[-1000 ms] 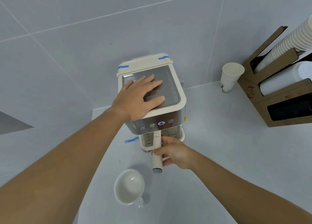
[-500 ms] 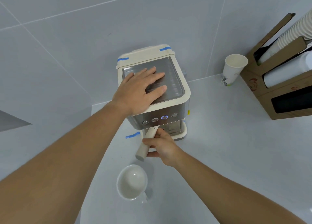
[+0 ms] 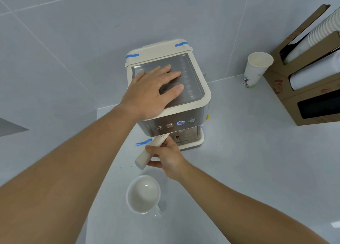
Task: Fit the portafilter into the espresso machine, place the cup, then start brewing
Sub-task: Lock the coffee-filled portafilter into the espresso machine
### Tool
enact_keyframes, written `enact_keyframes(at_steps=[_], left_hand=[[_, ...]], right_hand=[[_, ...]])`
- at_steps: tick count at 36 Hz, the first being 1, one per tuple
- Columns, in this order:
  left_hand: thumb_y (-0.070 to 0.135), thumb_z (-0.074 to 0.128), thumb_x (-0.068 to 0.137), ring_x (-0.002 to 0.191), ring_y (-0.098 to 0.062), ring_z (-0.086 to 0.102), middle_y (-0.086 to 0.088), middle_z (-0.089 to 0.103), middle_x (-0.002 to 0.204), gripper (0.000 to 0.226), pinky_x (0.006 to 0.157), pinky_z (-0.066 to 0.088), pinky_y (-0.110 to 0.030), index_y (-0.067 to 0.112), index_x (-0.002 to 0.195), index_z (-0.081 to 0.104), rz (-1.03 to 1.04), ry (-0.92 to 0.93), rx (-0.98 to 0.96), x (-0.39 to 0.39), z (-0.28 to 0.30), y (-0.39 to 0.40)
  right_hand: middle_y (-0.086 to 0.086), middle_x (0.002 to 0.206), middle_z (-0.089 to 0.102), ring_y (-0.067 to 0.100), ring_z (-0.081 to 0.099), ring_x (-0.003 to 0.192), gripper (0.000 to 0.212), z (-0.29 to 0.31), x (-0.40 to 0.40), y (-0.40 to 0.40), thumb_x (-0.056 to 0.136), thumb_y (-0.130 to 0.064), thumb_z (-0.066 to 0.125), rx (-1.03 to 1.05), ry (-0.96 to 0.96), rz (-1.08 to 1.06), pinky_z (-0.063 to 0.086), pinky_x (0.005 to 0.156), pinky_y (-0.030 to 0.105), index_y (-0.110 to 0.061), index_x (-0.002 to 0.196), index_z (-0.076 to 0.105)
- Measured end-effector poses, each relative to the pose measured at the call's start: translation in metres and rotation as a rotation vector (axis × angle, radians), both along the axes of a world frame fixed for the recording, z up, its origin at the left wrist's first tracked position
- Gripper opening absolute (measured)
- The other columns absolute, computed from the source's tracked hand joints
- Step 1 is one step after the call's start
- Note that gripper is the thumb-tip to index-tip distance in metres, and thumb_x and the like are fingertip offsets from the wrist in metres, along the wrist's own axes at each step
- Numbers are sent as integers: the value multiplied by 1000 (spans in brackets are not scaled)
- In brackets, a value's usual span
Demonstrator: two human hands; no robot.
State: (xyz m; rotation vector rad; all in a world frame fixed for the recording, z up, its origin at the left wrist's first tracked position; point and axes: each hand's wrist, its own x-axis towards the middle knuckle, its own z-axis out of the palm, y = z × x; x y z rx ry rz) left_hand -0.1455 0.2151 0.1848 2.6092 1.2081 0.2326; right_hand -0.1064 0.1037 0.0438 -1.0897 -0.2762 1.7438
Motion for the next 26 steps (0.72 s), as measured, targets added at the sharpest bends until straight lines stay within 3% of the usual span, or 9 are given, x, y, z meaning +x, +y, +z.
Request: enact_keyframes(at_steps=[4, 7, 13, 16, 21, 26], left_hand=[[63, 30, 94, 151, -10, 18, 12, 27, 162, 57, 122, 11, -45, 43, 146, 38, 0, -9, 2, 0, 0, 0], [63, 31, 94, 151, -11, 17, 12, 26, 162, 57, 122, 10, -44, 43, 146, 37, 4, -11, -9, 0, 1, -1], [66, 32, 91, 151, -10, 17, 12, 26, 162, 59, 122, 10, -45, 43, 146, 38, 4, -21, -11, 0, 2, -1], [69, 29, 89, 150, -10, 18, 13, 27, 162, 63, 122, 12, -45, 44, 146, 38, 1, -21, -9, -1, 0, 0], [75, 22, 82, 150, -8, 19, 13, 28, 162, 72, 122, 13, -46, 45, 145, 39, 7, -31, -12, 0, 1, 1], [70, 30, 87, 150, -10, 20, 11, 28, 161, 65, 122, 12, -44, 43, 145, 40, 7, -32, -6, 0, 3, -2]], right_hand=[[4, 106, 63, 24, 66, 94, 50, 0, -2, 3, 81, 2, 72, -1, -21, 13, 62, 75, 44, -10, 124, 52], [3, 100, 65, 24, 67, 92, 46, 0, -5, 6, 81, 2, 72, -1, -14, 9, 61, 74, 44, -8, 121, 52], [16, 118, 61, 29, 67, 102, 37, -2, -18, 14, 79, 1, 74, -13, 0, -69, 61, 67, 40, -15, 106, 53], [12, 112, 60, 30, 66, 107, 37, -1, -26, 16, 80, 1, 74, -1, 32, -108, 61, 72, 42, -16, 107, 54], [3, 99, 58, 15, 65, 89, 47, 5, -36, 21, 82, 1, 72, 42, 80, -141, 60, 73, 42, -14, 122, 53], [7, 107, 58, 22, 62, 102, 51, 9, -45, 27, 81, 0, 72, 29, 103, -192, 61, 76, 43, -18, 125, 52]])
